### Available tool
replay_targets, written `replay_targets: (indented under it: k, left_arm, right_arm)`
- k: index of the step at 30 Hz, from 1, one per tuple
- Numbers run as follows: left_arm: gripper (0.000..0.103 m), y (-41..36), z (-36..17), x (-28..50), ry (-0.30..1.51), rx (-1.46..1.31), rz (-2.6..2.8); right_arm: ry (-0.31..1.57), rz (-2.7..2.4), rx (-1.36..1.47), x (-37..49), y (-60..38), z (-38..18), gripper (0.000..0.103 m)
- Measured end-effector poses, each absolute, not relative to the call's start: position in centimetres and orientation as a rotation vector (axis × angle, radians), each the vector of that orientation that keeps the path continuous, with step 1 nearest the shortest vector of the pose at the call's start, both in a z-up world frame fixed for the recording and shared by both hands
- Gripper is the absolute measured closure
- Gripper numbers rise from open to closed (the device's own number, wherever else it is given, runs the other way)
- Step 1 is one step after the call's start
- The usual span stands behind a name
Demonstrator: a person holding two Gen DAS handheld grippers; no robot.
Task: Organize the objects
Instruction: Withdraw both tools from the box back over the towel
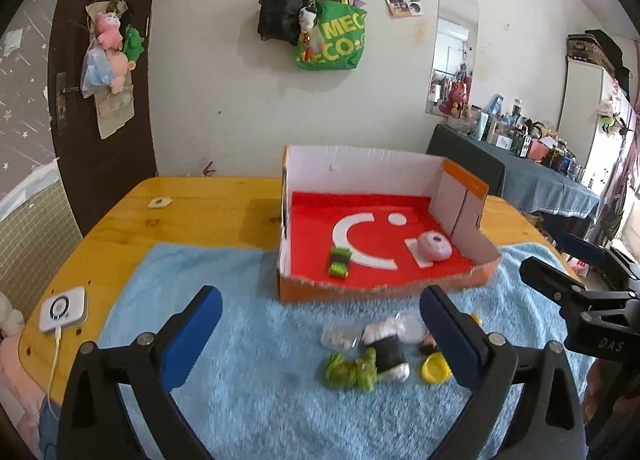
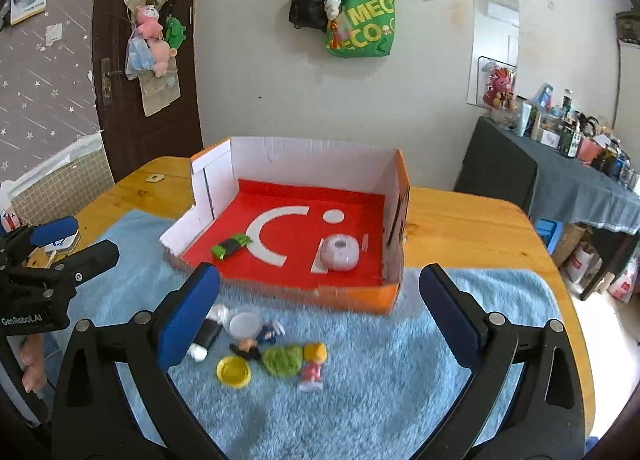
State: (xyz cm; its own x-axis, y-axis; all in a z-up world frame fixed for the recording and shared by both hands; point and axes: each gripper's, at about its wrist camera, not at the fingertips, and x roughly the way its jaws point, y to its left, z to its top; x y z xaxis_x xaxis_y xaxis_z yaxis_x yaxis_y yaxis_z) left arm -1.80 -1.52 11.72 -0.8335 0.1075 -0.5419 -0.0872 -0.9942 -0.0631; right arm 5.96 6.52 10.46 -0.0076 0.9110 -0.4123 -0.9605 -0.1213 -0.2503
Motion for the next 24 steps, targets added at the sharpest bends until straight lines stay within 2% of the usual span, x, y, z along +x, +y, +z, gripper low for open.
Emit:
replay_targets:
  k: [24]
  left_arm:
    - [0.002, -0.6, 4.4, 0.2, -0.038, -0.998, 2.885]
  right_arm:
    - [0.264, 1.496, -0.597, 8.5, 4.6, 1.9, 0.001]
